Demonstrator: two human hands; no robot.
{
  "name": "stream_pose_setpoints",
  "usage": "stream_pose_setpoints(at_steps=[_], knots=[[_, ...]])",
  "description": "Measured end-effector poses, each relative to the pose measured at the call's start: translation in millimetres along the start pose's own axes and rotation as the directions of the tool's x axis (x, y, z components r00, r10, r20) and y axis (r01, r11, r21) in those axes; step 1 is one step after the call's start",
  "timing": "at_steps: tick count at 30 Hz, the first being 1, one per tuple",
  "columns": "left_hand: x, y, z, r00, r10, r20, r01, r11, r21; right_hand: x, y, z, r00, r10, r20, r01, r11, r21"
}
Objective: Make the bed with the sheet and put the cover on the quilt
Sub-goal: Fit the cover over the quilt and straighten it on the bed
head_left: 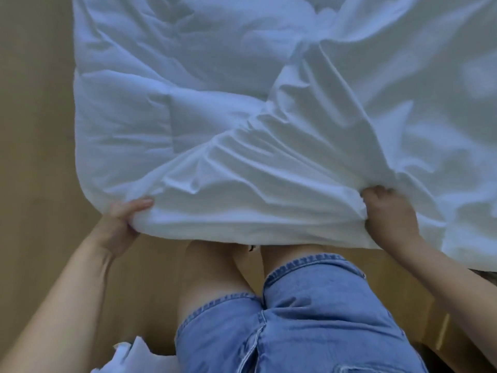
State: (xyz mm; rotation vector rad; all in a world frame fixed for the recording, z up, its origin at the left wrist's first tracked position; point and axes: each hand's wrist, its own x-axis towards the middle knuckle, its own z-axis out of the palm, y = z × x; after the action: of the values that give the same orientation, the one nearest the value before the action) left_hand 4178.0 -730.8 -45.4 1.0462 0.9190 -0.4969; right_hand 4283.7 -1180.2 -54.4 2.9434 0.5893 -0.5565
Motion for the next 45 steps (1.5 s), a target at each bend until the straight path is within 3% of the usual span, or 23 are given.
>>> stream_pose_setpoints(at_steps=[3, 5, 8, 9, 12, 14, 15, 17, 19, 21, 24, 26, 28, 32, 36, 38, 41, 45], knots=[[10.6, 10.7, -1.0, 0.961, -0.216, 0.172, 0.199, 0.973, 0.115, 13.0, -36.5, 2.7, 0.995, 0.071, 0.069, -0.073, 0.997, 0.036], [28.7, 28.6, -0.1, 0.878, -0.363, 0.311, 0.353, 0.931, 0.092, 27.0, -81.8, 6.4, 1.0, -0.006, 0.03, 0.003, 0.996, 0.087], [71.6, 51.3, 23.8, 0.81, -0.47, 0.351, 0.473, 0.877, 0.082, 42.3, -144.6, 17.9, 0.995, -0.043, 0.094, 0.03, 0.99, 0.138], [82.0, 54.6, 37.1, 0.817, -0.476, 0.327, 0.457, 0.879, 0.138, 49.4, -158.3, 18.2, 0.994, 0.021, 0.107, -0.039, 0.986, 0.164], [94.1, 53.4, 56.2, 0.787, -0.274, 0.553, 0.173, 0.958, 0.229, 65.4, -183.4, 15.0, 0.941, 0.296, 0.163, -0.327, 0.921, 0.211], [91.3, 80.7, 65.6, 0.693, -0.275, 0.667, 0.241, 0.96, 0.145, 63.0, -191.6, 8.0, 0.894, 0.4, 0.202, -0.436, 0.88, 0.186], [101.7, 95.5, 50.9, 0.693, -0.247, 0.677, 0.233, 0.966, 0.114, 56.4, -195.4, 2.7, 0.869, 0.449, 0.209, -0.484, 0.859, 0.167], [151.3, 113.1, -7.1, 0.844, -0.211, 0.493, 0.25, 0.968, -0.014, 42.6, -202.9, -2.8, 0.828, 0.521, 0.207, -0.555, 0.812, 0.18], [224.9, 81.9, -96.9, 0.904, -0.249, 0.347, 0.278, 0.96, -0.036, 40.2, -212.1, -8.3, 0.804, 0.551, 0.224, -0.592, 0.773, 0.227], [233.5, 69.2, -139.7, 0.954, -0.219, 0.204, 0.22, 0.975, 0.019, 50.9, -220.6, -8.9, 0.783, 0.575, 0.236, -0.621, 0.747, 0.237], [129.9, 92.5, -75.1, 0.949, -0.182, 0.258, 0.111, 0.957, 0.269, 59.0, -245.4, -0.5, 0.76, 0.611, 0.221, -0.65, 0.711, 0.267], [109.3, 87.3, -54.5, 0.938, -0.143, 0.315, 0.011, 0.922, 0.386, 57.8, -267.0, 13.7, 0.81, 0.583, 0.066, -0.573, 0.761, 0.305], [108.3, 98.2, -36.3, 0.921, -0.19, 0.34, 0.051, 0.924, 0.379, 60.5, -289.4, 24.8, 0.858, 0.497, -0.13, -0.439, 0.84, 0.318], [114.0, 119.3, -15.8, 0.886, -0.204, 0.417, 0.114, 0.967, 0.23, 103.0, -311.0, 22.6, 0.92, 0.312, -0.235, -0.248, 0.932, 0.265], [114.7, 132.2, 8.0, 0.865, -0.119, 0.488, 0.046, 0.986, 0.16, 122.2, -302.5, 19.2, 0.945, 0.315, -0.085, -0.288, 0.928, 0.237], [124.2, 141.2, 3.4, 0.889, -0.133, 0.438, 0.115, 0.991, 0.066, 112.9, -291.1, 21.9, 0.944, 0.33, -0.023, -0.306, 0.898, 0.316], [127.8, 125.1, -48.6, 0.944, -0.055, 0.325, 0.116, 0.979, -0.17, 94.4, -283.8, 23.1, 0.971, 0.203, -0.128, -0.157, 0.94, 0.302], [85.3, 33.8, -44.0, 0.955, -0.189, 0.227, 0.267, 0.882, -0.387, 73.9, -275.3, 29.3, 0.964, 0.198, -0.176, -0.106, 0.898, 0.427]])
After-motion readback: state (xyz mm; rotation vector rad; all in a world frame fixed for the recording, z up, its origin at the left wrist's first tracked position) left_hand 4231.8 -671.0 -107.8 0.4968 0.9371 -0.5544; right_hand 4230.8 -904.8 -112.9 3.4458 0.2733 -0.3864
